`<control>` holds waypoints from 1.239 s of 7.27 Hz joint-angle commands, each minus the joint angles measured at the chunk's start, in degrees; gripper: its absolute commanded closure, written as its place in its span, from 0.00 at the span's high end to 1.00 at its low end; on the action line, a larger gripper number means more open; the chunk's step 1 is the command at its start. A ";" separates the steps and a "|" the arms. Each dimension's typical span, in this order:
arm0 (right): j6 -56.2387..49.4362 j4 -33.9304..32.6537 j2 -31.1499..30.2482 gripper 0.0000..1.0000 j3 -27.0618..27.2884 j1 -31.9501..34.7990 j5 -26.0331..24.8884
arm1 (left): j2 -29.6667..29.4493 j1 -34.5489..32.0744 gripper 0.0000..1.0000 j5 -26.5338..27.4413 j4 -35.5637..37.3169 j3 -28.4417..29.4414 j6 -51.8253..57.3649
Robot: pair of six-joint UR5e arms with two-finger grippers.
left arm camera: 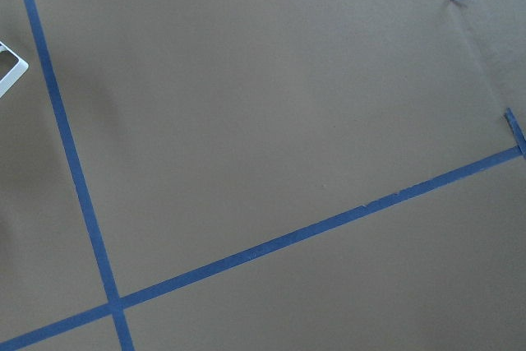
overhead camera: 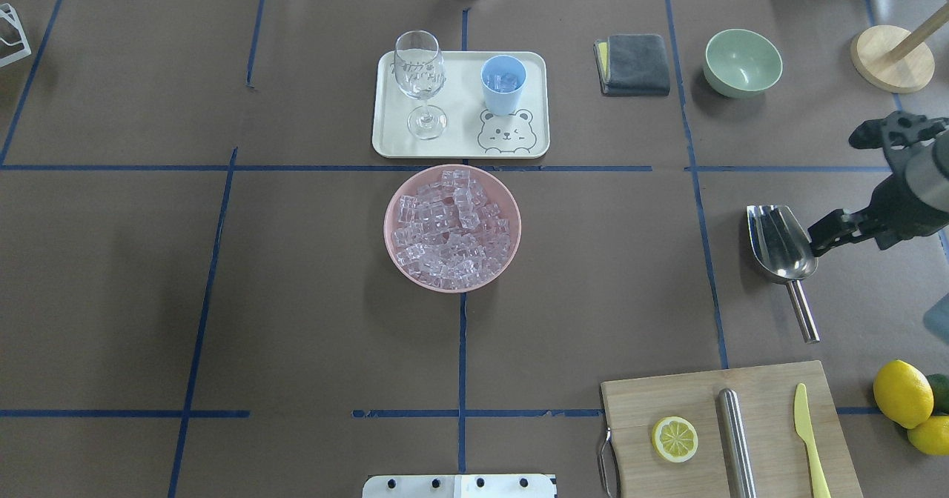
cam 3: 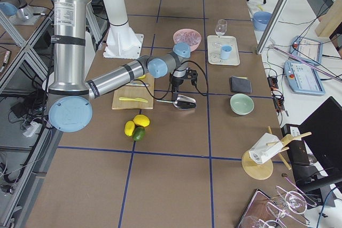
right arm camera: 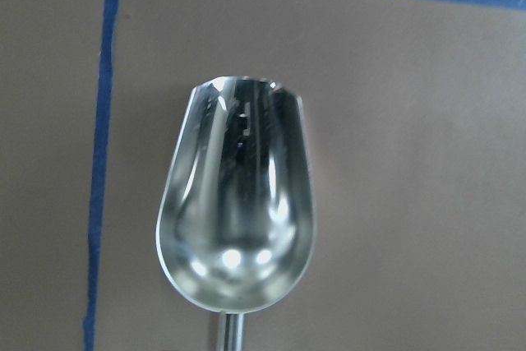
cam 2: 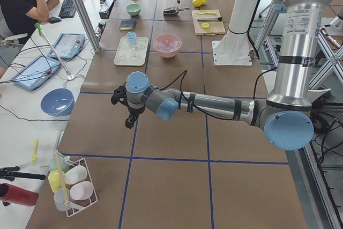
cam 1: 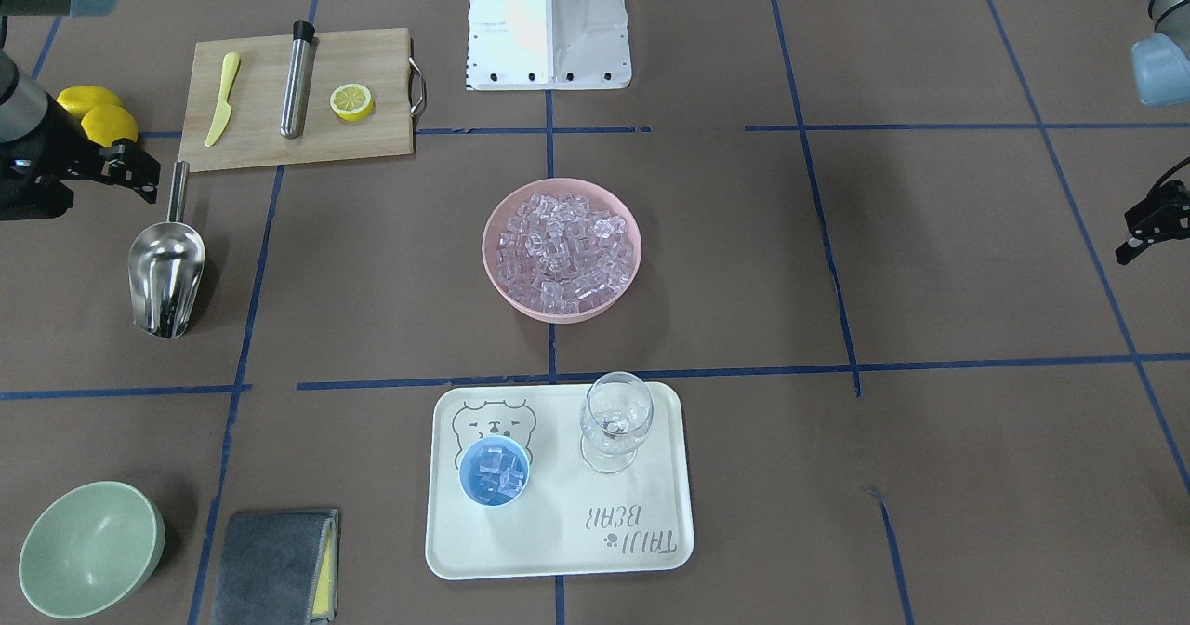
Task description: Put ice in cup with scoop
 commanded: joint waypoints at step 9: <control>-33.80 0.82 -1.94 1.00 -12.45 26.69 6.31 | -0.01 -10.47 1.00 1.51 23.52 -0.30 19.41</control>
